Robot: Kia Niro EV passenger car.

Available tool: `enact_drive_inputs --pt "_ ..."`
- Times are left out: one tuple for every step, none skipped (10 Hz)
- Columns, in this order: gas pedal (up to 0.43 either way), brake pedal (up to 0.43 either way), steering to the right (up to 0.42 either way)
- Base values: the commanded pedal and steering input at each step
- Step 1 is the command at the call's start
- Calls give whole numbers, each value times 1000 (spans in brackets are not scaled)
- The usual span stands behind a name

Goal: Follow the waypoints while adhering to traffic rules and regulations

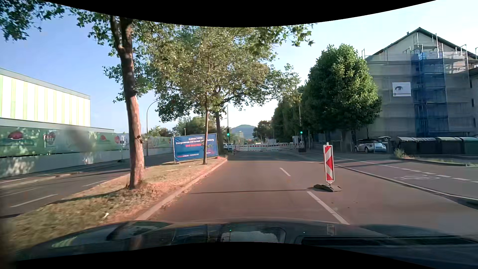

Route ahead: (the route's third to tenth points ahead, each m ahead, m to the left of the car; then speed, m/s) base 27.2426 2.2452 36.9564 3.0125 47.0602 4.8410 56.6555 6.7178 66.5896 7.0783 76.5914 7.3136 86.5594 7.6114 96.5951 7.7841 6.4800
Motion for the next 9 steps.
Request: enact_drive_inputs --pt "47 0 5" --pt "47 0 5" --pt "39 0 5" --pt "28 0 5" --pt "28 0 5" --pt "28 0 5" --pt "28 0 5" --pt "28 0 5" --pt "28 0 5"
